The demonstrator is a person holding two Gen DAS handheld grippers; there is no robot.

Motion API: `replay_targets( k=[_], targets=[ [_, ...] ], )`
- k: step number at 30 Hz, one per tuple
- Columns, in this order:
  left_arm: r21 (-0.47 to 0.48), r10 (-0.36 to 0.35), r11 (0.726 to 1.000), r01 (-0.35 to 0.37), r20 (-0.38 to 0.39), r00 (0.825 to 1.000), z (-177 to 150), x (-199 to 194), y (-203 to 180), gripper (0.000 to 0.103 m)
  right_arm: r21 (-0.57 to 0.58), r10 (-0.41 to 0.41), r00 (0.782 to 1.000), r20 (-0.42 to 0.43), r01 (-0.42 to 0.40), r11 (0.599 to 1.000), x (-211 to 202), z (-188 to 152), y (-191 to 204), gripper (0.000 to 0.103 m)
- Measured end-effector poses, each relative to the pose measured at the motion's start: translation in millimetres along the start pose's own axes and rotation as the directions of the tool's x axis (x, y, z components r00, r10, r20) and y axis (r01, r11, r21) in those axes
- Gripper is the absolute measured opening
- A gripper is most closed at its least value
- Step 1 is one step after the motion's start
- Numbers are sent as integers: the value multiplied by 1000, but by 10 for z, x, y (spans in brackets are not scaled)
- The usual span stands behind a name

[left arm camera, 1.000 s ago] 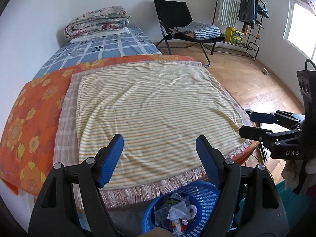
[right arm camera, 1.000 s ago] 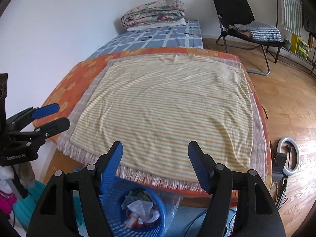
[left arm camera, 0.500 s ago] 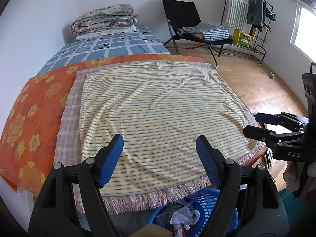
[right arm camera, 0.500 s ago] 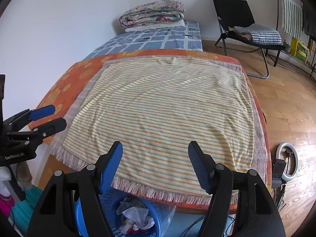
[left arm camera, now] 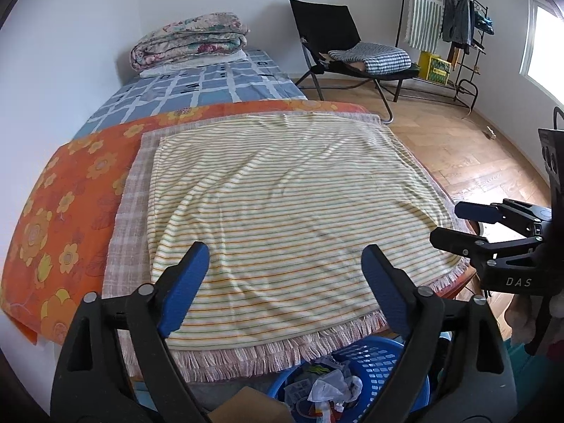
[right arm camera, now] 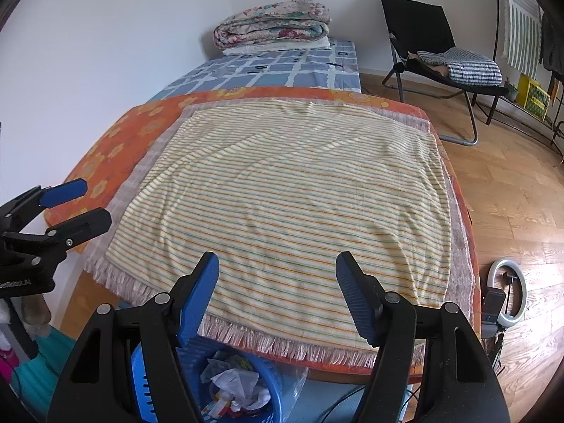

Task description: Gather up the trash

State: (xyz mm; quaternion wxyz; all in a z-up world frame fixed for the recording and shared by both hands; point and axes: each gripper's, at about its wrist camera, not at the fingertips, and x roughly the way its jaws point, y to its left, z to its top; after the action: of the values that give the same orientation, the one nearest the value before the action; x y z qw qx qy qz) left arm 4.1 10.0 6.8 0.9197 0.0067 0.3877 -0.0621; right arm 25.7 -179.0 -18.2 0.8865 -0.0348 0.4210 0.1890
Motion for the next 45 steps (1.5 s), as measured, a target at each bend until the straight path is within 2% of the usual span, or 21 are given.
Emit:
replay_targets(
  k=[8,45],
  targets=[
    [-37,11,999,-12,-43,999,-13,55,47,93,8,-2,1000,-5,2,1000,19,-14,-29,68],
    [-57,31,998,-34,-63,998,-61,93,102,94,31,9,1000,-19,-8,999,68,-70,-67,69]
  ],
)
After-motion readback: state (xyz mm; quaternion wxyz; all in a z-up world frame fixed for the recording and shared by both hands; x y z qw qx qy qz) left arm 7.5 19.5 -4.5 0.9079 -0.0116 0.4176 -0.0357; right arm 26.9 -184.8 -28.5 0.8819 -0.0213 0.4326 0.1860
